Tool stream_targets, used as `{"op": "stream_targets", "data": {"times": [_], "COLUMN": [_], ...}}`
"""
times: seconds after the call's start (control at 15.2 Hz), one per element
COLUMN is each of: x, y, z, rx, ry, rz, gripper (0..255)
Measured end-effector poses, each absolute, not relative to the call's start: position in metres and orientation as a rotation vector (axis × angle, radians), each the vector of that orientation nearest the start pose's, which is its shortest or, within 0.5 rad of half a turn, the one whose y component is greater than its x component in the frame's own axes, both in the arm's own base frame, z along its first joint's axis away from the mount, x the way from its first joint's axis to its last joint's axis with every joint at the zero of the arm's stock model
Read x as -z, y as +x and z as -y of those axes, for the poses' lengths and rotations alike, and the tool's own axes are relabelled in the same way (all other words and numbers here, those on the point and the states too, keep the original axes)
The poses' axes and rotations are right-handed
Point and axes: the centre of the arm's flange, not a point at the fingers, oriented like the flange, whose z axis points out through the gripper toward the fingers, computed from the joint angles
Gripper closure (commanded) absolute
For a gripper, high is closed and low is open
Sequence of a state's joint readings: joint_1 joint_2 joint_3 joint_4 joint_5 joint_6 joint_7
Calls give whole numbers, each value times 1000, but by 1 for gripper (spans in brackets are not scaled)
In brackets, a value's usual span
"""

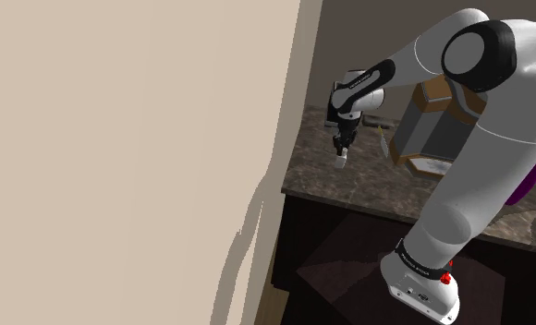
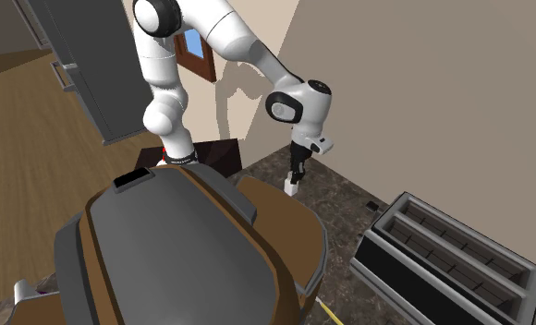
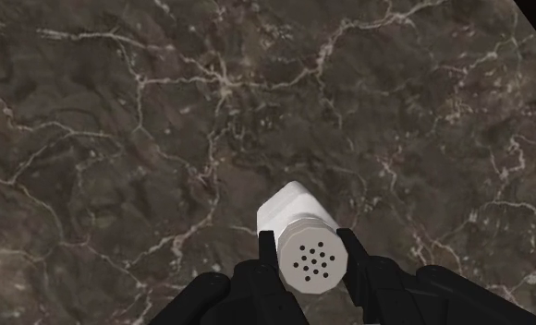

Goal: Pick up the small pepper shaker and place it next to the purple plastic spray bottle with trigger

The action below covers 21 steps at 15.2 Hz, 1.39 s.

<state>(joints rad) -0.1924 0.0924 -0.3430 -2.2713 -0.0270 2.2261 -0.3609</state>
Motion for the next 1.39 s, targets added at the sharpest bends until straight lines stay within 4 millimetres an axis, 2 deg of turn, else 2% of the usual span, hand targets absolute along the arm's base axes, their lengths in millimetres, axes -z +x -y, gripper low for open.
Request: {"op": "stream_targets", "data": {"times": [0.2,1.39], "x": [-316,-409], "y": [440,440], "z": [263,261], "rx": [-222,-221], "ry": [-3113,-3113], "rz": [-245,-245], "gripper": [255,255]}}
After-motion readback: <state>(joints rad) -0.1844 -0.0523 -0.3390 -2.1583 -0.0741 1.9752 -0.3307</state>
